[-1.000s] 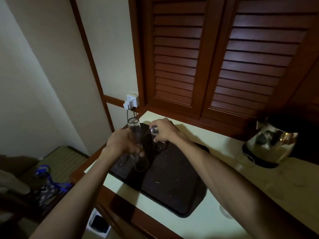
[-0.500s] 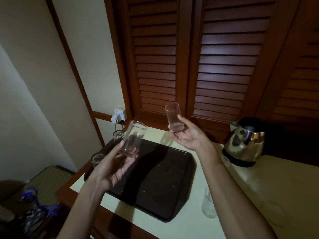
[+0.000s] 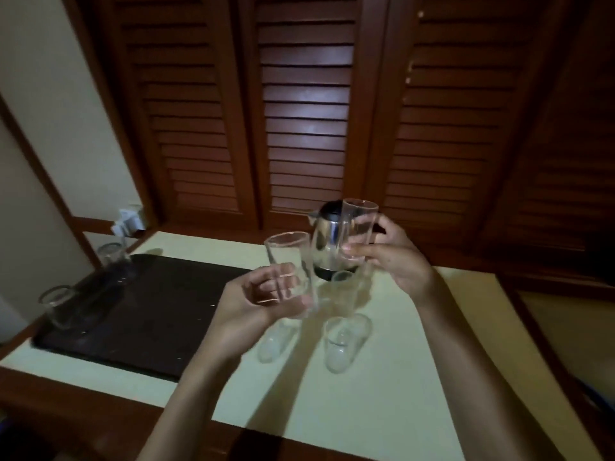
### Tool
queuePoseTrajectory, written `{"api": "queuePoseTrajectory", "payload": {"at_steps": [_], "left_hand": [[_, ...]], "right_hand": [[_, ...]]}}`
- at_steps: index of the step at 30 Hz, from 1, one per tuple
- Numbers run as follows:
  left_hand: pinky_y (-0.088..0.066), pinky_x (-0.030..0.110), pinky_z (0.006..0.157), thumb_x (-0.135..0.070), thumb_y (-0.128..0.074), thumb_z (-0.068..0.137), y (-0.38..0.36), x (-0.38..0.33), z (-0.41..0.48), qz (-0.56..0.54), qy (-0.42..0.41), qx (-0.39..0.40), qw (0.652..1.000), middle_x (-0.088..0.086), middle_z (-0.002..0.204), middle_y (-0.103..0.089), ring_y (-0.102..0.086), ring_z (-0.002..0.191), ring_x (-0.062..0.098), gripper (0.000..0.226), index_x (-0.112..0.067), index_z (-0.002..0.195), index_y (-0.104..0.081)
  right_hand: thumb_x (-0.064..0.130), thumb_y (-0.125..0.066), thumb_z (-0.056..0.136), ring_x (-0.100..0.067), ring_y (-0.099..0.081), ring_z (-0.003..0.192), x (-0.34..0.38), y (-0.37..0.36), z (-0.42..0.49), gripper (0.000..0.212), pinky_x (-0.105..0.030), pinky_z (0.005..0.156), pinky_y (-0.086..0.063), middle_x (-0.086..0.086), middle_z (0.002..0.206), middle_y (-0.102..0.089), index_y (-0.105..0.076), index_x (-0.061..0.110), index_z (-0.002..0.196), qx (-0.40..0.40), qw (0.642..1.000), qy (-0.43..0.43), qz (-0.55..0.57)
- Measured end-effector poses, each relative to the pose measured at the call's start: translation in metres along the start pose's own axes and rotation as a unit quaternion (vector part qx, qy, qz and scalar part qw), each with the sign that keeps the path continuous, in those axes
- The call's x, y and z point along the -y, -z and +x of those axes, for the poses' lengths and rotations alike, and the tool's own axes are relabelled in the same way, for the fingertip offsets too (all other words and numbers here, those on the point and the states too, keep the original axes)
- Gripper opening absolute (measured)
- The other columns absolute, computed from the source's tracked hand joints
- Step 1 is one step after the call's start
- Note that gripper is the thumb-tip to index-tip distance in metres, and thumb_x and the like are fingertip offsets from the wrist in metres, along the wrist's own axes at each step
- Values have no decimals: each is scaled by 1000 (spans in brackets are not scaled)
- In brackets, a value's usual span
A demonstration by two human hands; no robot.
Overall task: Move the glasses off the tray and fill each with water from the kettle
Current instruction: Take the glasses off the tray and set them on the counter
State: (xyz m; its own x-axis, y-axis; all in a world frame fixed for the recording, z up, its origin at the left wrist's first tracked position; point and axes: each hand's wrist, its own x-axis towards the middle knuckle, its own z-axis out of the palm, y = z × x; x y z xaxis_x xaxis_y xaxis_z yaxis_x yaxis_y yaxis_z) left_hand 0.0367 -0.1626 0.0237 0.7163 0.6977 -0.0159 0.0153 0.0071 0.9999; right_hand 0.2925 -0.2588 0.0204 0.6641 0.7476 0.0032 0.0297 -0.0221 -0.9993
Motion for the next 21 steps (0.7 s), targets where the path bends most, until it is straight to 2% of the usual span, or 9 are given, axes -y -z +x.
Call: {"api": "queuePoseTrajectory", "payload": {"at_steps": [3,6,7,9,10,13,15,18,21], "left_hand": [[-64,34,88,-11,-98,62,-69,13,-13,75,-14,60,995,3,101,-81,-79,94,18,51,-24,107,-77],[-62,32,91,-19,-100,58,-127,44,-16,114,-25,100,988,-3,96,-80,-78,93,12,50,-28,100,-75],[-62,32,91,-23,-99,57,-143,57,-16,128,-31,105,986,-6,94,-80,-77,93,8,50,-29,99,-74],[-63,30,87,-27,-99,57,-169,81,-14,159,-33,108,981,-8,91,-79,-75,90,1,50,-28,99,-73],[-63,30,85,-27,-99,58,-178,92,-12,172,-30,107,979,-9,91,-79,-74,89,-1,50,-26,100,-72],[-62,38,87,-26,-96,57,-194,122,-7,188,-9,104,977,-7,94,-80,-76,89,4,52,-18,101,-71],[-61,43,87,-34,-92,52,-199,140,-2,187,-1,93,978,-8,95,-81,-76,91,6,57,-15,100,-69],[-63,41,86,-46,-90,48,-203,157,2,187,9,85,979,-12,95,-80,-76,92,2,61,-23,102,-70],[-64,38,83,-46,-94,54,-205,164,0,195,11,80,977,-13,95,-80,-76,90,1,58,-26,103,-70]], "right_hand": [[5,-96,61,-23,-70,90,-21,55,-24,61,-43,84,-56,-10,98,-71,-66,25,110,-38,997,5,-71],[-6,-91,64,-17,-69,83,-55,92,-33,58,-43,84,-54,-11,91,-69,-64,18,110,-47,995,-12,-90],[0,-94,61,-18,-69,85,-68,102,-34,60,-45,87,-54,-10,91,-69,-65,21,109,-57,992,-21,-107],[26,-103,45,-25,-70,94,-93,118,-33,65,-47,90,-56,-6,98,-73,-69,36,100,-86,985,-35,-143],[33,-102,39,-25,-72,97,-102,124,-33,65,-46,91,-58,-3,102,-75,-69,38,95,-100,979,-44,-169],[23,-101,45,-23,-70,99,-120,135,-30,63,-43,93,-57,0,108,-74,-64,34,94,-111,969,-65,-209],[32,-97,36,-23,-71,96,-130,137,-25,65,-38,88,-57,-1,103,-75,-63,35,91,-106,969,-78,-208],[40,-86,30,-18,-67,89,-143,137,-16,63,-29,78,-51,-5,99,-74,-62,37,87,-99,967,-77,-221],[26,-91,41,-25,-70,95,-140,131,-19,60,-28,76,-50,-14,110,-75,-62,33,93,-114,960,-75,-244]]}}
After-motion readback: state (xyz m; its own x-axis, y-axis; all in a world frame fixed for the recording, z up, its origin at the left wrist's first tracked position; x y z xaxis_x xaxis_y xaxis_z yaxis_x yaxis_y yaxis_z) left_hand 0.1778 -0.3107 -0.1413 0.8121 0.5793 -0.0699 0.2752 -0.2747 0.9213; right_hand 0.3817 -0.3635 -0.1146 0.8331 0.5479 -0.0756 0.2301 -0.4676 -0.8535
